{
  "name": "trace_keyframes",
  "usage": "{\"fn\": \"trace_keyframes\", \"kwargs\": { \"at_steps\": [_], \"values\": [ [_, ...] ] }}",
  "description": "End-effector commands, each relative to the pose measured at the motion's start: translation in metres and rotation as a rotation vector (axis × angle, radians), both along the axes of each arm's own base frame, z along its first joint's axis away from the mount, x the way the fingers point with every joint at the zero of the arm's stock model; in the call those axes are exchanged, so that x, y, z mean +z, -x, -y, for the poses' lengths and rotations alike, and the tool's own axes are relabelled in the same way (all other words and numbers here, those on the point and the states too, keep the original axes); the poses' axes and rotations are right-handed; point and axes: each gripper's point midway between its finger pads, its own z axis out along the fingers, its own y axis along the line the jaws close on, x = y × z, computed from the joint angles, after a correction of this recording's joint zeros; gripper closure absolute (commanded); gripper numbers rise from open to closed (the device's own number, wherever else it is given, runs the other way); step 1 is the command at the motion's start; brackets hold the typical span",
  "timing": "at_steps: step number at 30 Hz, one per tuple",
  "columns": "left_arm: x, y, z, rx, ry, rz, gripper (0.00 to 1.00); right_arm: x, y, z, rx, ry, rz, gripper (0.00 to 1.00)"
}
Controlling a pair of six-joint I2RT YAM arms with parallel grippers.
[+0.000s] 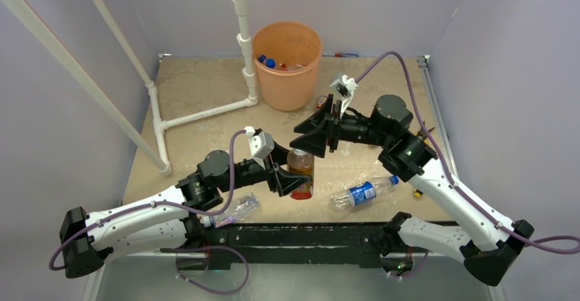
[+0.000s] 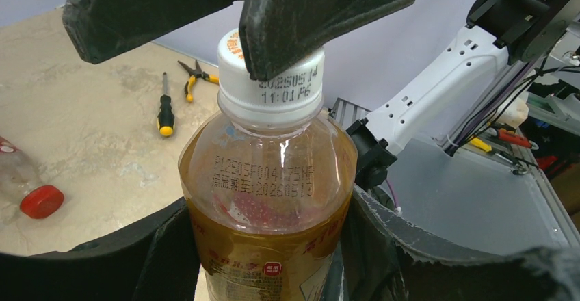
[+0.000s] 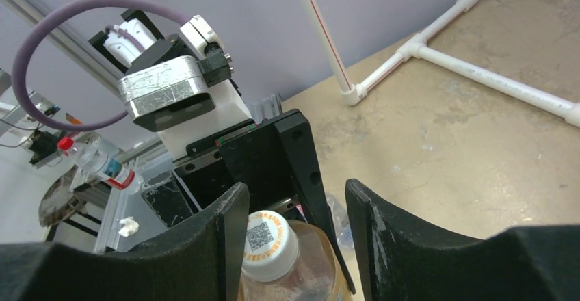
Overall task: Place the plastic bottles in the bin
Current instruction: Pick up the plastic bottle at the center of the board.
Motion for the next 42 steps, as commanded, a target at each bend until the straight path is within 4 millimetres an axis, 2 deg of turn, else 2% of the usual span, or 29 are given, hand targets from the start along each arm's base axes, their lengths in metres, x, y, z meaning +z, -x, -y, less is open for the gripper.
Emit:
{"fn": "trace_keyframes", "kwargs": {
  "at_steps": [1,4,6,9,17,20,23,29,33,34,35,36,37,39,40,42],
  "values": [
    [0.030,0.001,-0.004,0.009,0.059,0.052,0.74,0.006,0.000,-0.001,-0.006,0.008,0.038,0.40],
    [0.032,-0.001,-0.004,0.017,0.060,0.054,0.74,0.012,0.004,0.002,-0.006,-0.009,0.054,0.30],
    [0.031,-0.001,-0.004,0.020,0.059,0.053,0.75,0.018,0.009,0.005,0.002,-0.026,0.066,0.28],
    [0.030,-0.002,-0.004,0.027,0.058,0.052,0.75,0.017,0.013,0.006,0.014,-0.025,0.064,0.29],
    [0.035,-0.004,-0.006,0.040,0.074,0.056,0.77,-0.013,0.016,-0.001,0.053,0.041,0.002,0.35],
    [0.036,-0.004,-0.005,0.039,0.078,0.056,0.77,-0.017,0.014,-0.003,0.041,0.047,-0.004,0.38],
    [0.036,-0.004,-0.005,0.035,0.080,0.055,0.78,-0.017,0.015,-0.005,0.047,0.048,-0.008,0.45],
    [0.038,-0.004,-0.006,0.039,0.085,0.054,0.78,-0.021,0.015,-0.008,0.054,0.057,-0.014,0.65],
    [0.039,-0.005,-0.007,0.045,0.088,0.047,0.78,-0.019,0.015,-0.008,0.053,0.051,-0.006,0.96],
    [0.037,-0.005,-0.007,0.050,0.086,0.040,0.77,-0.017,0.014,-0.008,0.049,0.047,-0.002,1.00],
    [0.036,-0.008,-0.008,0.068,0.080,0.026,0.72,-0.015,0.013,-0.008,0.042,0.040,0.006,1.00],
    [0.034,-0.010,-0.008,0.081,0.072,0.011,0.61,-0.011,0.012,-0.006,0.029,0.029,0.021,1.00],
    [0.032,-0.014,-0.009,0.101,0.059,-0.007,0.42,-0.005,0.011,-0.004,0.008,0.016,0.041,1.00],
    [0.026,-0.023,-0.014,0.161,0.037,-0.055,0.16,0.007,0.000,0.002,-0.076,-0.015,0.073,1.00],
    [0.022,-0.026,-0.017,0.190,0.030,-0.078,0.09,0.016,-0.008,0.006,-0.137,-0.035,0.090,1.00],
    [0.018,-0.031,-0.030,0.252,0.049,-0.110,0.03,0.030,-0.025,0.017,-0.261,-0.070,0.117,1.00]
  ]
}}
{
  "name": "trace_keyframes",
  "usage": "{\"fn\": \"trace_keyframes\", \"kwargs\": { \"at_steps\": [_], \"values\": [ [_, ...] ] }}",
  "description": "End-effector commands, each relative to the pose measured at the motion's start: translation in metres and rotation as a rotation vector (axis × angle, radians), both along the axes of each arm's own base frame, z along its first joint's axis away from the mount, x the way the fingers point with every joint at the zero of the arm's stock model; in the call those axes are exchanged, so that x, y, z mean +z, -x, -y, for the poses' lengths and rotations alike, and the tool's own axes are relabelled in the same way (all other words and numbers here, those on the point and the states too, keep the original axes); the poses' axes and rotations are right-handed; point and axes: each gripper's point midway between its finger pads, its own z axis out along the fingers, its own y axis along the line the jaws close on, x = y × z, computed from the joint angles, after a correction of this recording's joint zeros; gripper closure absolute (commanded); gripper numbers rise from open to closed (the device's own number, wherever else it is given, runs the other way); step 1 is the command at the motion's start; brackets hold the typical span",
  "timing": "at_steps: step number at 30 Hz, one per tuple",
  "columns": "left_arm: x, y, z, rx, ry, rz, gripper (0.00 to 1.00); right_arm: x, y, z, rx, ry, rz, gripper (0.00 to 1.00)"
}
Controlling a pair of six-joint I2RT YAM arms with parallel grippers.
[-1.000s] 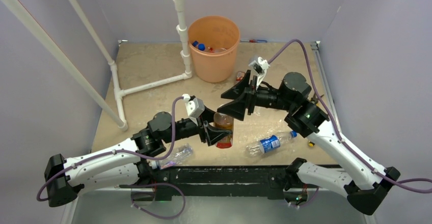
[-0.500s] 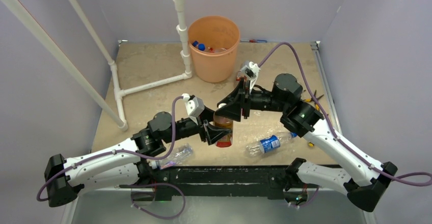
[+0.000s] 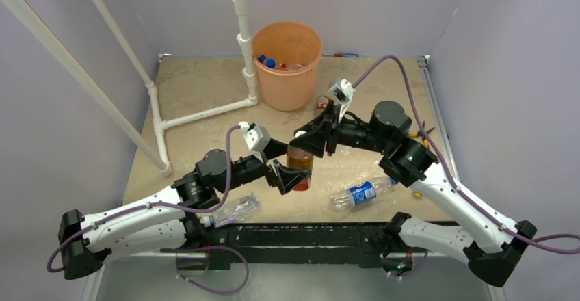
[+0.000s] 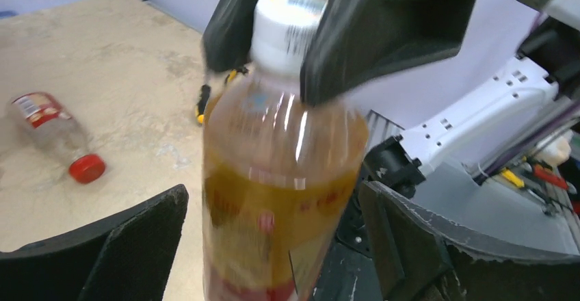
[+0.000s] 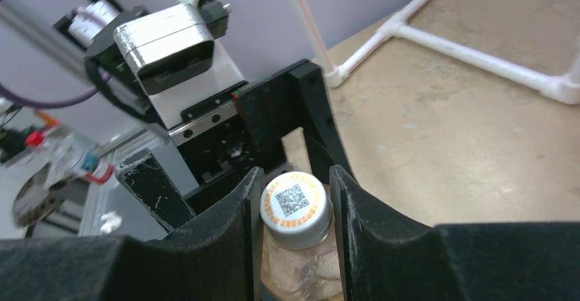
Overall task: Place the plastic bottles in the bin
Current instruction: Pick up the plastic bottle at the center of the board, then place the plastic bottle in the trash bin.
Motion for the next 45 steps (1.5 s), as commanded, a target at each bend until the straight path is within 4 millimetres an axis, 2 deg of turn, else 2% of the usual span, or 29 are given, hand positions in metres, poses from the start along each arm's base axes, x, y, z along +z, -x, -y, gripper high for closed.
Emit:
{"fn": "trace_keyframes", "kwargs": {
  "at_steps": [1,7,13,15,19,23,26,31,33,37,40,45],
  "values": [
    [0.013,-0.015,-0.028,0.164,0.077,-0.062,0.02,0.054,-0.039,0.025,-0.291,-0.141,0.132,1.00],
    [0.028,-0.011,-0.086,0.293,0.251,-0.065,0.01,0.085,-0.082,0.043,-0.542,-0.281,0.164,1.00],
    [0.024,-0.017,-0.144,0.477,0.349,-0.094,0.01,0.119,-0.123,0.077,-0.825,-0.524,0.243,1.00],
    [0.020,-0.018,-0.157,0.522,0.356,-0.115,0.01,0.127,-0.143,0.076,-0.903,-0.547,0.289,1.00],
    [0.015,-0.017,-0.170,0.560,0.339,-0.145,0.01,0.143,-0.178,0.075,-1.042,-0.566,0.400,1.00],
    [0.016,-0.014,-0.171,0.548,0.331,-0.169,0.01,0.159,-0.201,0.073,-1.107,-0.604,0.483,1.00],
    [0.013,-0.013,-0.169,0.542,0.327,-0.185,0.01,0.163,-0.222,0.075,-1.143,-0.632,0.514,1.00],
    [0.009,-0.014,-0.167,0.541,0.329,-0.201,0.01,0.159,-0.269,0.074,-1.183,-0.597,0.530,1.00],
    [0.008,-0.015,-0.167,0.547,0.331,-0.207,0.01,0.147,-0.295,0.068,-1.198,-0.543,0.524,1.00],
    [0.005,-0.017,-0.168,0.563,0.326,-0.217,0.01,0.131,-0.331,0.063,-1.198,-0.479,0.525,1.00],
    [0.000,-0.019,-0.171,0.589,0.320,-0.230,0.01,0.118,-0.346,0.057,-1.170,-0.456,0.512,1.00],
    [-0.005,-0.023,-0.181,0.642,0.315,-0.243,0.01,0.099,-0.360,0.039,-1.119,-0.425,0.502,1.00]
  ]
}}
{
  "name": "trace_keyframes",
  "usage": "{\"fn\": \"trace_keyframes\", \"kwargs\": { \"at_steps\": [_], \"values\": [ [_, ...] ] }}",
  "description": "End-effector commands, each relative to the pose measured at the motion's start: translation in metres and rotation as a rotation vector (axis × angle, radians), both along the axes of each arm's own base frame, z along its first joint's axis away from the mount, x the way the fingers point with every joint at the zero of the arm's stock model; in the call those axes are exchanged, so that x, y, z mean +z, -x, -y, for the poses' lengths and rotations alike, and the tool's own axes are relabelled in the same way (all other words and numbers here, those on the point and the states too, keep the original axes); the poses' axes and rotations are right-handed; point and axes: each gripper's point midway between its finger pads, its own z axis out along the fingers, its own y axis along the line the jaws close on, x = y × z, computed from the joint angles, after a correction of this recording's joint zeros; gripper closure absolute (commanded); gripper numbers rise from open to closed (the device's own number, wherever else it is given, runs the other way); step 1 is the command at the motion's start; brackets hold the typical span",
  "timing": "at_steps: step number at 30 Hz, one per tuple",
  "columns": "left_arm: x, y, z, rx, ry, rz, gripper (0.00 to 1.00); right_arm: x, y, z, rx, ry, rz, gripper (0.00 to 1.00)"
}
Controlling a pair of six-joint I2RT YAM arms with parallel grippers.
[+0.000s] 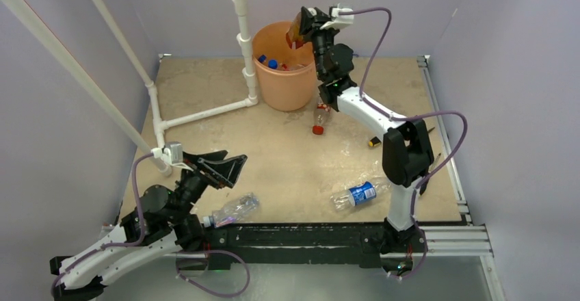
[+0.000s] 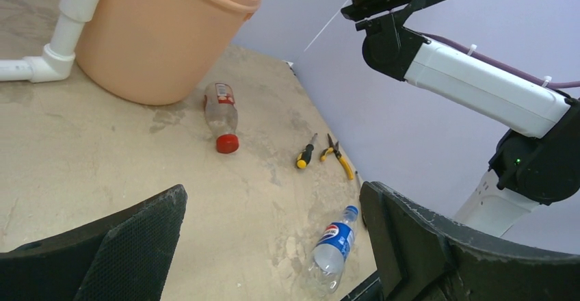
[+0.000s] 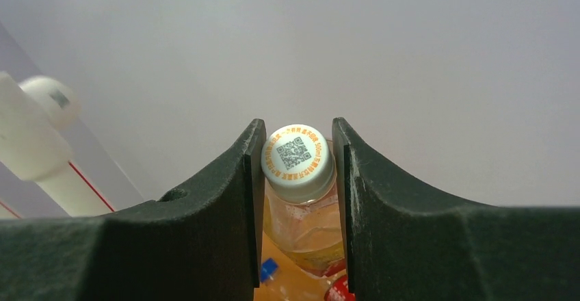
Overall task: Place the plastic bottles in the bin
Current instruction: Place the plastic bottle in the trash bin.
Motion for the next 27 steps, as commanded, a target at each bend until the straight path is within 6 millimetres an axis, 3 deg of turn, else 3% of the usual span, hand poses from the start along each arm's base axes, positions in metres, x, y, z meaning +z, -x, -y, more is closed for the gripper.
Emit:
{"fn": "trace_keyframes", "kwargs": {
  "at_steps": [1,6,16,27],
  "values": [
    [0.004,-0.003,-0.014,0.059,0.020,-0.022,0.01,0.023,0.004,-0.016,0.073,-0.011,0.060,1.00],
    [0.004,-0.002,-0.022,0.078,0.024,-0.025,0.01,0.003,-0.010,-0.033,0.124,0.003,0.023,1.00],
    [0.002,-0.001,-0.021,0.067,0.025,-0.034,0.01,-0.022,-0.020,-0.059,0.235,-0.010,-0.018,1.00],
    [-0.006,-0.002,-0.015,0.057,0.018,-0.049,0.01,-0.077,-0.033,-0.079,0.283,0.090,-0.135,1.00]
  ]
}}
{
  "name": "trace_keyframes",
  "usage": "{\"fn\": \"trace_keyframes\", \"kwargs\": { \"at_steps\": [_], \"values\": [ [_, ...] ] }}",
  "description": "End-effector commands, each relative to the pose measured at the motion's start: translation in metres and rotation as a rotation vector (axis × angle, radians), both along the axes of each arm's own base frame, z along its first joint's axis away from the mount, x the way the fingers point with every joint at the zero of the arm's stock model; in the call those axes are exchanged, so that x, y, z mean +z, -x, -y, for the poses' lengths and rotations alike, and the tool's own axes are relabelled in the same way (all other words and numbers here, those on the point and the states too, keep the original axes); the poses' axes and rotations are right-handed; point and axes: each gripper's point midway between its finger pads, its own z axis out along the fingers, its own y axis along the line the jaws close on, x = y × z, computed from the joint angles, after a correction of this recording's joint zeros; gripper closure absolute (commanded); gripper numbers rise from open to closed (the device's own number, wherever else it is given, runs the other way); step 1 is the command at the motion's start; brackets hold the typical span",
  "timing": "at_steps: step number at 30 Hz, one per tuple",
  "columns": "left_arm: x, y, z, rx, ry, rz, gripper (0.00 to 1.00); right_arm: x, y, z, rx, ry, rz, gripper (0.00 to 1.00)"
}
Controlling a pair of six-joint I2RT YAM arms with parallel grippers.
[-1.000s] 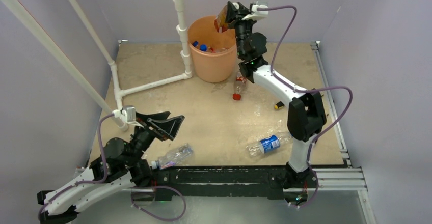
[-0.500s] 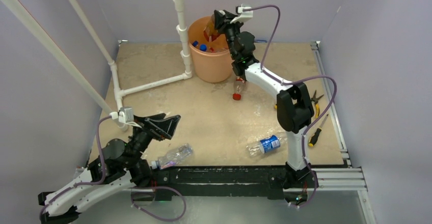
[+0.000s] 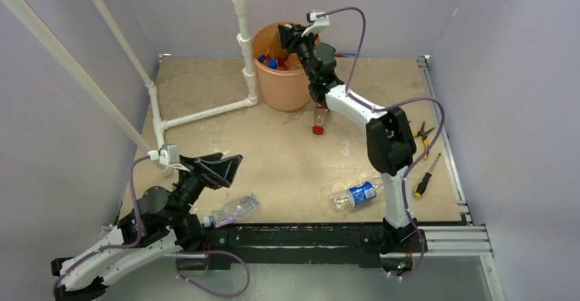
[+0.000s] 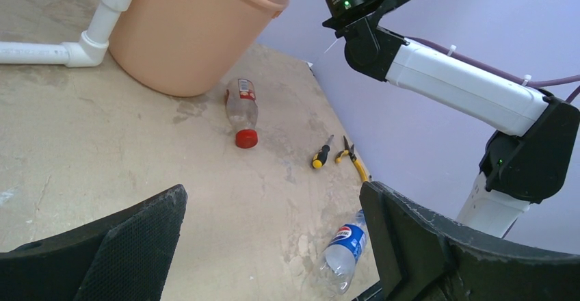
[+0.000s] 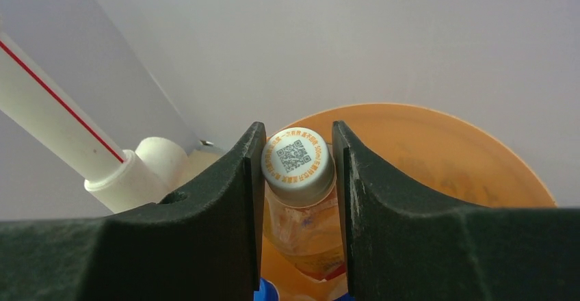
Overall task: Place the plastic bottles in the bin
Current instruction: Place the plastic bottle in the trash bin.
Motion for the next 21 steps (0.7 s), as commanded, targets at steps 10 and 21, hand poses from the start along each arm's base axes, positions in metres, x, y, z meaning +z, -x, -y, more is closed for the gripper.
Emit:
{"fn": "trace_keyframes", "kwargs": {
  "at_steps": [10,21],
  "values": [
    [0.000,-0.003,0.009,-0.009,0.002,-0.008,0.01,-0.050,-0.013,-0.028,0.078,0.219,-0.102,1.00],
    [-0.004,-0.006,0.015,-0.013,-0.014,-0.020,0.01,-0.027,-0.003,-0.016,0.045,0.208,-0.063,1.00]
  ]
}}
